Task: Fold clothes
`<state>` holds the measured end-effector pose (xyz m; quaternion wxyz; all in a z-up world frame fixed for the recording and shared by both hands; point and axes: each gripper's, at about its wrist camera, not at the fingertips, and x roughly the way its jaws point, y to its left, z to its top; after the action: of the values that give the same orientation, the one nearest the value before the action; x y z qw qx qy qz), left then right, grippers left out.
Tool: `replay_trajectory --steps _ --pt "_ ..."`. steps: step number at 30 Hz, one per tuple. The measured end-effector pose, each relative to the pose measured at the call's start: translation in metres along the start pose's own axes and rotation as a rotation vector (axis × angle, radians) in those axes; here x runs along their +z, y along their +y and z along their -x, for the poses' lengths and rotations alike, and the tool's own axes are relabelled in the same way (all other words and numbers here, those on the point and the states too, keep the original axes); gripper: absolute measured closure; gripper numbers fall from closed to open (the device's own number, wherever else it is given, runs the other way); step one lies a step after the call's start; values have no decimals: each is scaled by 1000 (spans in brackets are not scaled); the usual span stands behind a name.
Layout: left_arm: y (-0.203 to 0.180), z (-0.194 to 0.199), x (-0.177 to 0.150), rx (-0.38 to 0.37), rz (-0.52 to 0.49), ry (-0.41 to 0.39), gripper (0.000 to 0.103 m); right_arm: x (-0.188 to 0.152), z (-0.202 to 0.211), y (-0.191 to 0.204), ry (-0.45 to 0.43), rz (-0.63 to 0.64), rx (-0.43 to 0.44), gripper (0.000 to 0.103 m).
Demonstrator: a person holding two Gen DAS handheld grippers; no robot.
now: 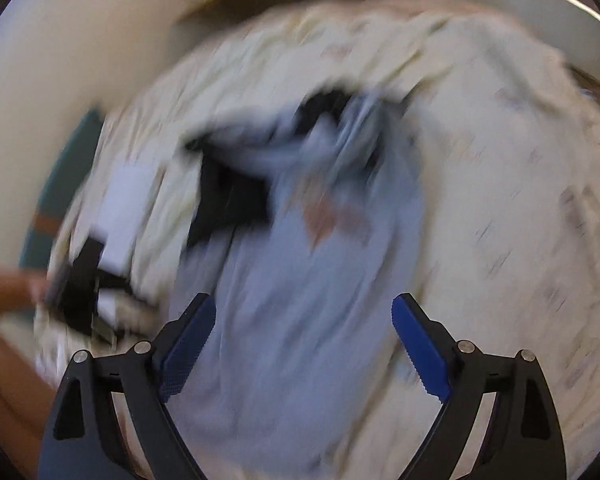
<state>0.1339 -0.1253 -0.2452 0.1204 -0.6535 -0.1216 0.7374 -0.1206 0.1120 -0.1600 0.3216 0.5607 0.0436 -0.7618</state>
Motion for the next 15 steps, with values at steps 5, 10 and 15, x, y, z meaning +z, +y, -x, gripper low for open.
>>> replay_trajectory --steps 5,10,15 --pt "-15 4 -8 -56 20 -137 98 -45 -9 14 79 129 -106 10" --pt "-10 61 -25 -70 133 -285 98 -59 6 -7 36 18 -129 10" --pt "9 128 -67 -22 245 -415 99 -69 13 -30 -41 -182 -17 10"
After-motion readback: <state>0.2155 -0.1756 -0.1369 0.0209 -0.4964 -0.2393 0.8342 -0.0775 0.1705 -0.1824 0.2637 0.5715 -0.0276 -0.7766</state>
